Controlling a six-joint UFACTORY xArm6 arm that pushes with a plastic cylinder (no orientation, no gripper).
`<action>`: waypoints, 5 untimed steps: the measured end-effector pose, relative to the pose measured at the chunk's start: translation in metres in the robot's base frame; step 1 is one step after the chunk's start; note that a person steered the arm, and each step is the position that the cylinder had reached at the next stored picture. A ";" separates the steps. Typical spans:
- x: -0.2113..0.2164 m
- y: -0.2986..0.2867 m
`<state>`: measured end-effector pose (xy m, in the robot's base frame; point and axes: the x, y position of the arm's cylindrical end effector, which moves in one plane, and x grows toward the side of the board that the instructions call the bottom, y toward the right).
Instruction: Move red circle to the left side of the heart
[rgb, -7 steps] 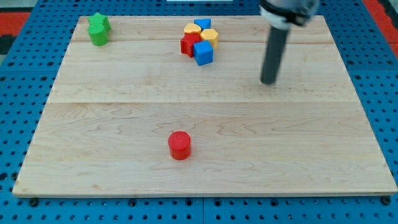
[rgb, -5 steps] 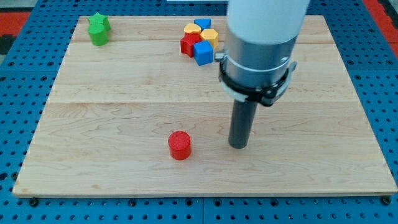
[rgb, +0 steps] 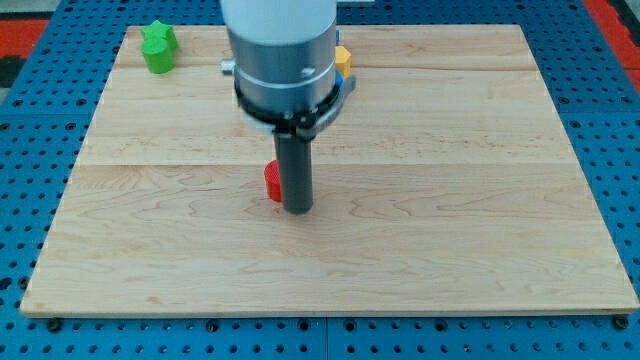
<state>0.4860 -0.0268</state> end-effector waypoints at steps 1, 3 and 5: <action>-0.052 -0.026; -0.118 -0.055; -0.066 -0.048</action>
<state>0.4204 -0.0752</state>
